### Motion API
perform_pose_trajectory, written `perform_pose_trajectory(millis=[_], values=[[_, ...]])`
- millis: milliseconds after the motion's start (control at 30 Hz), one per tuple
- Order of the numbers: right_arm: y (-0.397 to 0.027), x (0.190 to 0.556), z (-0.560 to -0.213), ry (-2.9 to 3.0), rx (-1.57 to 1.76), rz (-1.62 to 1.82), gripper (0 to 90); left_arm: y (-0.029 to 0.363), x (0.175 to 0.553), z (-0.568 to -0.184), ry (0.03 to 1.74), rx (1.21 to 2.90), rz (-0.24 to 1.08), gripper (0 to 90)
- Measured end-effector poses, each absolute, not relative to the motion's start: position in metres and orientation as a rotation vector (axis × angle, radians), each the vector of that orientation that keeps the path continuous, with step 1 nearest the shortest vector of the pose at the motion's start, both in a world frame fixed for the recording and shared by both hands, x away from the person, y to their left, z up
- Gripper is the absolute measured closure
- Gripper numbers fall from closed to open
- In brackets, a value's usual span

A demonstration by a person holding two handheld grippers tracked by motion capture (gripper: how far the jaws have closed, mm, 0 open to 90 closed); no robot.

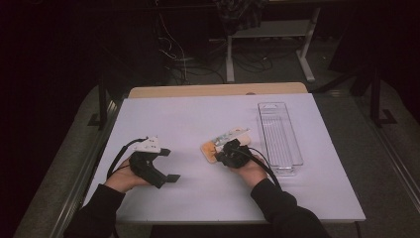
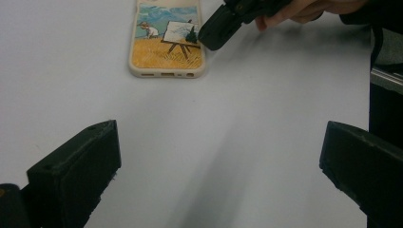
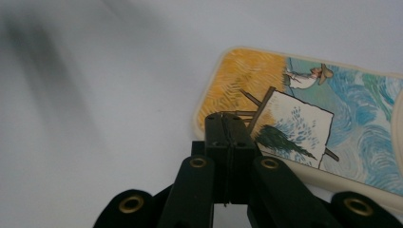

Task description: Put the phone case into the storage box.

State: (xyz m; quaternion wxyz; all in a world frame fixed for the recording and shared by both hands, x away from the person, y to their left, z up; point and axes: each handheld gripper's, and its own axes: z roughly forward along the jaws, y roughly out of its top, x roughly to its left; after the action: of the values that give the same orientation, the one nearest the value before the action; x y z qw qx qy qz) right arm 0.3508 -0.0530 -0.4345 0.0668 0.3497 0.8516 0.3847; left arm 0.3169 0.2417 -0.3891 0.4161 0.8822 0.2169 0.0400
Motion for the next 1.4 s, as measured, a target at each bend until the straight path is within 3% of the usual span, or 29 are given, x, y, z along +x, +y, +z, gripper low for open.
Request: perform_pose_trajectory(millis=[433,567,600,700,833,1000,1400], values=[[-0.077,0.32,-0.422,2.657,0.933,1.255,55.4,0.239,0.32,-0.392,0.552,2.226,0.094,0.0],[-0.087,0.311,-0.425,2.665,0.897,1.273,41.1,0.236,0.323,-0.395,0.571,2.221,0.09,0.0],[-0.09,0.308,-0.426,2.684,0.88,1.302,32.4,0.236,0.324,-0.394,0.574,2.225,0.095,0.0],[-0.091,0.304,-0.427,2.69,0.854,1.321,28.0,0.235,0.328,-0.394,0.564,2.23,0.103,0.0],[-0.087,0.298,-0.43,2.708,0.799,1.331,13.1,0.23,0.335,-0.393,0.593,2.204,0.12,0.0],[-0.084,0.296,-0.43,2.712,0.758,1.339,5.7,0.226,0.343,-0.389,0.605,2.189,0.121,0.0],[-0.086,0.295,-0.429,2.707,0.762,1.344,0.6,0.209,0.36,-0.384,0.572,2.217,0.113,0.0]])
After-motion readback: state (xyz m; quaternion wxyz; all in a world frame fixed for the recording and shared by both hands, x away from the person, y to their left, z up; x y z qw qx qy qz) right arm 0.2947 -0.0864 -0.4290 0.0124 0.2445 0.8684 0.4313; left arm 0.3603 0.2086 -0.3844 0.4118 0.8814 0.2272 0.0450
